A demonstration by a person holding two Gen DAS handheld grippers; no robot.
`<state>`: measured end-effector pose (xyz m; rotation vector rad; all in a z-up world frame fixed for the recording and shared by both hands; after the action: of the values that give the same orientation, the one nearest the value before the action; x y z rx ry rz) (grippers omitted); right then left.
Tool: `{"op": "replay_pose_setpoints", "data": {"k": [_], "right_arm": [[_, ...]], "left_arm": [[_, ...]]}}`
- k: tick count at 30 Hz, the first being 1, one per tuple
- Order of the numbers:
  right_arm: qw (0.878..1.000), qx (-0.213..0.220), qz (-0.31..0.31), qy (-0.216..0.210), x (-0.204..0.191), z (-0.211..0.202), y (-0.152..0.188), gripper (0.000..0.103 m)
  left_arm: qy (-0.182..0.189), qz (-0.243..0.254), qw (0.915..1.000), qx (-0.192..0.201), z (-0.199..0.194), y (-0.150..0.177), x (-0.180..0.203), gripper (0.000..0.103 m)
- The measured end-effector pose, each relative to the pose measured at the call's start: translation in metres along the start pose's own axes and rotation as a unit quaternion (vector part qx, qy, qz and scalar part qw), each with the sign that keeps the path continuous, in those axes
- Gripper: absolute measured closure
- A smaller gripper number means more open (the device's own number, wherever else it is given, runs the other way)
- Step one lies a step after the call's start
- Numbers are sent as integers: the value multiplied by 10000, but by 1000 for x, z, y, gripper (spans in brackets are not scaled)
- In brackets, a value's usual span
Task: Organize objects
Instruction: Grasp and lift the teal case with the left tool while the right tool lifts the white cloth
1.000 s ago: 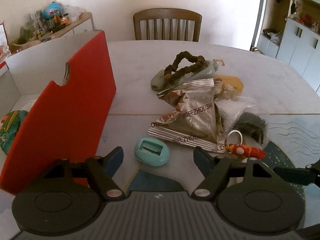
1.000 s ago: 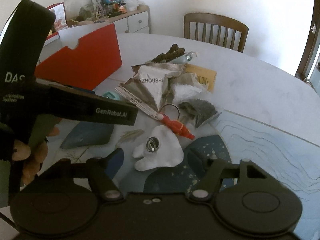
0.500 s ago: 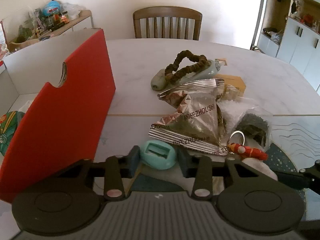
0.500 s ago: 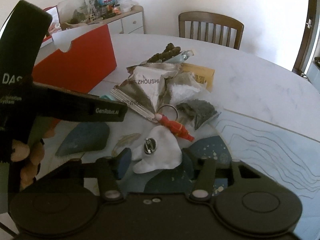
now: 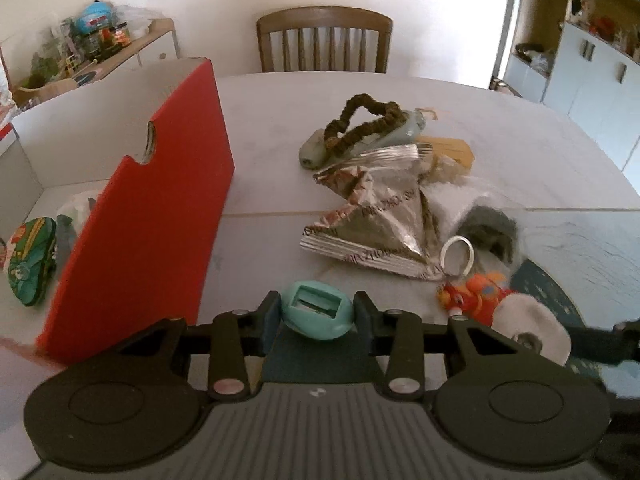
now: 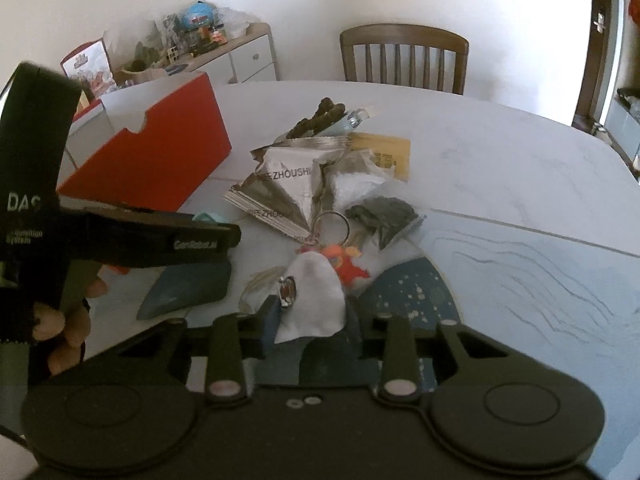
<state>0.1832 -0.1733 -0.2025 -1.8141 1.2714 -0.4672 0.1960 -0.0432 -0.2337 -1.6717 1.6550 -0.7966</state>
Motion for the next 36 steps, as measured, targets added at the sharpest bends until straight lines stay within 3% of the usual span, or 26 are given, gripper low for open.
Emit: {"op": "replay_pose_setpoints", "data": {"k": [11,22,36], "right_arm": [[9997,147,151,96,-2,-44,-20,71],[9992,385,83,-59,-32,-72,-66,71],[9971,645,-198,-348,-107,-59,-118,71]], "left_arm": [[396,62,9989,239,-53,-22,-2,64],[716,36,9961,506,-103,-58,-27,64],[527,-4,9961,701,-125,-88,-113,64]]}}
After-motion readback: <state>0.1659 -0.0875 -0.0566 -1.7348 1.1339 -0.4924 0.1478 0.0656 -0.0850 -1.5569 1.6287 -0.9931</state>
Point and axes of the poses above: each gripper's, at about its wrist camera, not at the fingertips, and z roughly the way its jaws point, x to its right, y to its underside, the point moved 10 cm from there along z, roughly the way its jaws point, and after that the axes turned 13 degrees about x, right-handed, at the moved point
